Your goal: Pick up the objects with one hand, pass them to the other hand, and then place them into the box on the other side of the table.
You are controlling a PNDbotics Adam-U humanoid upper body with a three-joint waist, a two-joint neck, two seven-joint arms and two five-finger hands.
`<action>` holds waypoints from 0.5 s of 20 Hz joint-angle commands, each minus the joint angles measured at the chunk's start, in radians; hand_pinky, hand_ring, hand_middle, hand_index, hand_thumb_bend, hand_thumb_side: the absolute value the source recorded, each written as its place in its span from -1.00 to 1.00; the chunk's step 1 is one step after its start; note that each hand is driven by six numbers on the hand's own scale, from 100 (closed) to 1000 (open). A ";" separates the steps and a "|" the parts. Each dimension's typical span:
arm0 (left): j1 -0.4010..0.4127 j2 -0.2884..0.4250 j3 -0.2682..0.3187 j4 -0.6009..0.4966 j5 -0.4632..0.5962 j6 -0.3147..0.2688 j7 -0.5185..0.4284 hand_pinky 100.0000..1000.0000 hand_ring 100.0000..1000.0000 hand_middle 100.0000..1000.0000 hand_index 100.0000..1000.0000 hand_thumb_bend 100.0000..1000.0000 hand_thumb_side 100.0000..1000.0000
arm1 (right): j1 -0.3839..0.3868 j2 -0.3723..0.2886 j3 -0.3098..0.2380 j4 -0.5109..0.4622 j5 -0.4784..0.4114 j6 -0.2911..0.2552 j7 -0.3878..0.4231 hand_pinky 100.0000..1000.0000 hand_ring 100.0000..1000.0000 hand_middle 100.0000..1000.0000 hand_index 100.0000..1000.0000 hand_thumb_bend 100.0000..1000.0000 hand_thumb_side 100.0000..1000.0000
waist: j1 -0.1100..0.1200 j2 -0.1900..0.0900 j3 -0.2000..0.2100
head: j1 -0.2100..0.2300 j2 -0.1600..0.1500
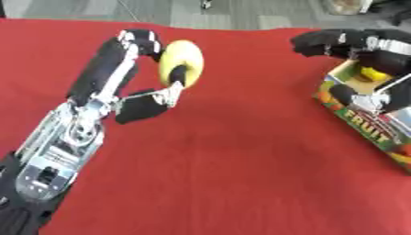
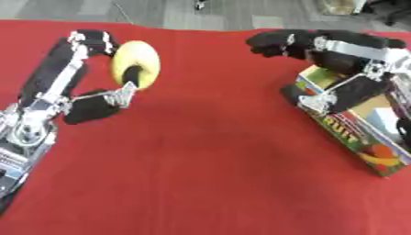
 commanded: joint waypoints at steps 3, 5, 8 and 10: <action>-0.025 -0.012 -0.014 -0.029 -0.019 -0.038 0.011 0.30 0.02 -0.15 -0.14 -1.00 -0.48 | -0.033 -0.003 0.010 0.021 0.033 -0.024 0.021 0.98 1.00 1.00 1.00 -1.00 -0.76 | -0.002 -0.028 0.004 | -0.012 0.001; -0.028 -0.022 -0.022 -0.032 -0.022 -0.050 0.015 0.30 0.02 -0.15 -0.14 -1.00 -0.48 | -0.043 0.003 0.016 0.033 0.042 -0.025 0.025 0.98 1.00 1.00 1.00 -1.00 -0.77 | -0.002 -0.028 0.006 | -0.015 0.002; -0.030 -0.031 -0.029 -0.031 -0.024 -0.060 0.020 0.30 0.02 -0.15 -0.14 -1.00 -0.47 | -0.052 0.011 0.024 0.049 0.056 -0.030 0.029 0.98 1.00 1.00 1.00 -1.00 -0.77 | -0.001 -0.027 0.008 | -0.018 0.001; -0.032 -0.037 -0.033 -0.032 -0.025 -0.065 0.023 0.30 0.02 -0.15 -0.14 -1.00 -0.46 | -0.058 0.015 0.029 0.058 0.063 -0.032 0.032 0.98 1.00 1.00 1.00 -1.00 -0.77 | -0.001 -0.026 0.009 | -0.020 0.000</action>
